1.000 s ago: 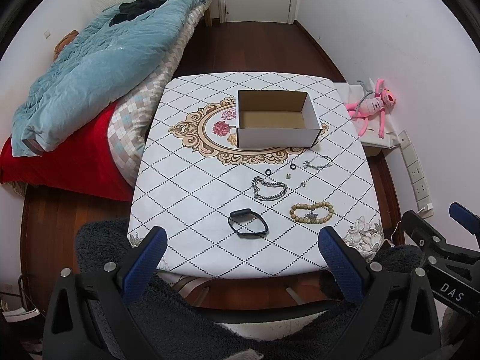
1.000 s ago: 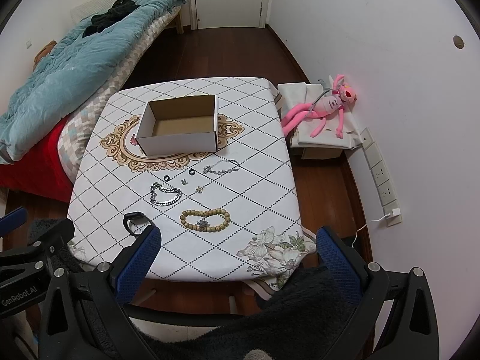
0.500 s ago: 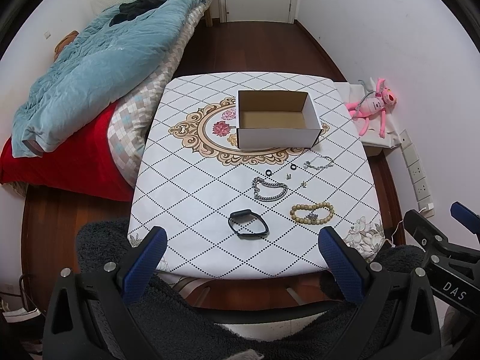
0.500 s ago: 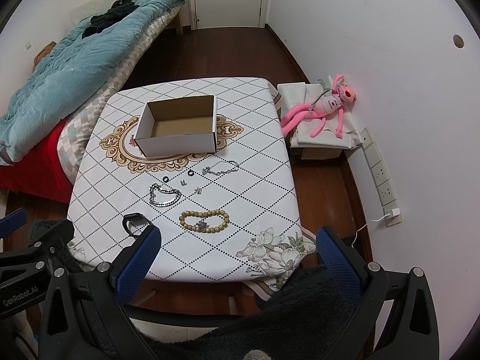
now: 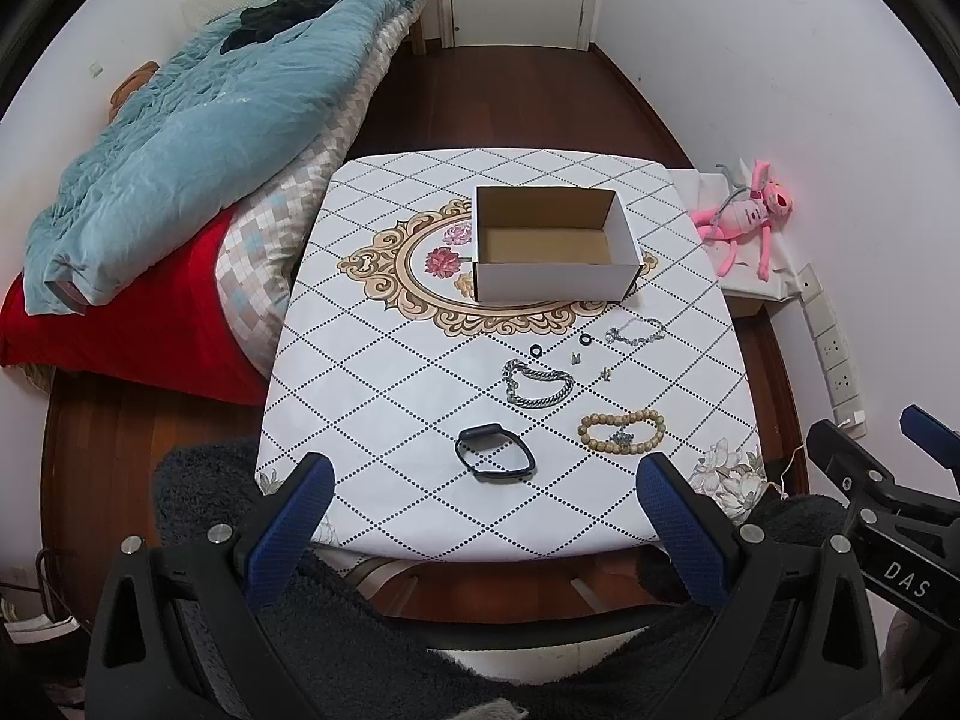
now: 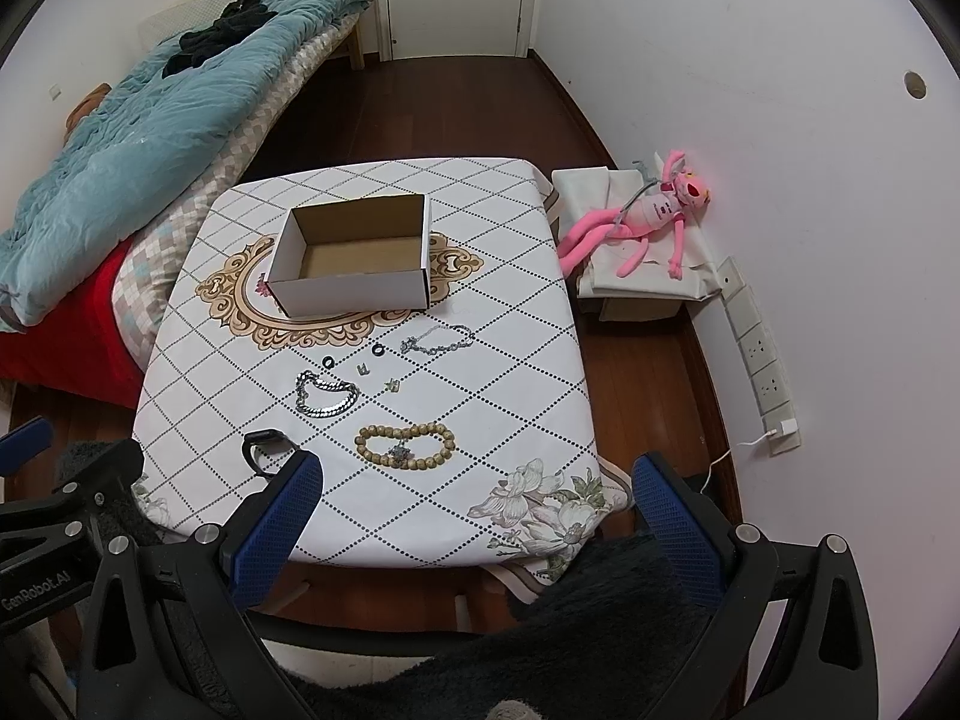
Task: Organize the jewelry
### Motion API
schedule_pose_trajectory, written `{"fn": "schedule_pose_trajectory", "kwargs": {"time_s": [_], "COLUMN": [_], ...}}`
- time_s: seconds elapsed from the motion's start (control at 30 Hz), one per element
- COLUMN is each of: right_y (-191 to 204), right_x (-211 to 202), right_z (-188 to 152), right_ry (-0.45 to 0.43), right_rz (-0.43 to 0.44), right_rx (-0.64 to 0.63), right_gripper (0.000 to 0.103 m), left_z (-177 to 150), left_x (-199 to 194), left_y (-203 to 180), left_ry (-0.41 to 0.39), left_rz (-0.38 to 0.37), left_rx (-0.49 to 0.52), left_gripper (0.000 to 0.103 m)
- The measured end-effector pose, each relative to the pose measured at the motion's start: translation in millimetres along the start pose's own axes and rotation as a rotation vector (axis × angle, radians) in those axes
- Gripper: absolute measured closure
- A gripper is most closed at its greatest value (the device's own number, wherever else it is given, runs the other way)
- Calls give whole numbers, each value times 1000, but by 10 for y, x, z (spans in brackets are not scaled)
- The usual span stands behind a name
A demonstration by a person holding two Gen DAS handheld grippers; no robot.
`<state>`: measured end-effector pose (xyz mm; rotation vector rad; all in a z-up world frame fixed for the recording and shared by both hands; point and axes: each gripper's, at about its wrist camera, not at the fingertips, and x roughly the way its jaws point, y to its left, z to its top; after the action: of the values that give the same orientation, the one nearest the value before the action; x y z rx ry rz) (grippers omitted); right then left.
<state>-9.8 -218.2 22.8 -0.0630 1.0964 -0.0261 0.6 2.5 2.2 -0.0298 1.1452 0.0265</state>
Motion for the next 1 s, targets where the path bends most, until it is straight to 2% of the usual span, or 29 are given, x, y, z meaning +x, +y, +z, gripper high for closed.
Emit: {"fn": "schedule_pose_trajectory", "kwargs": {"time_s": [1.0], "right_y": [-25], "right_x": [-47], "right_z": [50], "right_ry": [-18], "right_rz": [-17], "right_rx": [-4], "right_gripper": [0], "left_z": [44], "left_x": [-42], "left_y": [-57], "left_ry": [2], "left_rz": [-9], "left_rx": [-7], "left_gripper": [0]}}
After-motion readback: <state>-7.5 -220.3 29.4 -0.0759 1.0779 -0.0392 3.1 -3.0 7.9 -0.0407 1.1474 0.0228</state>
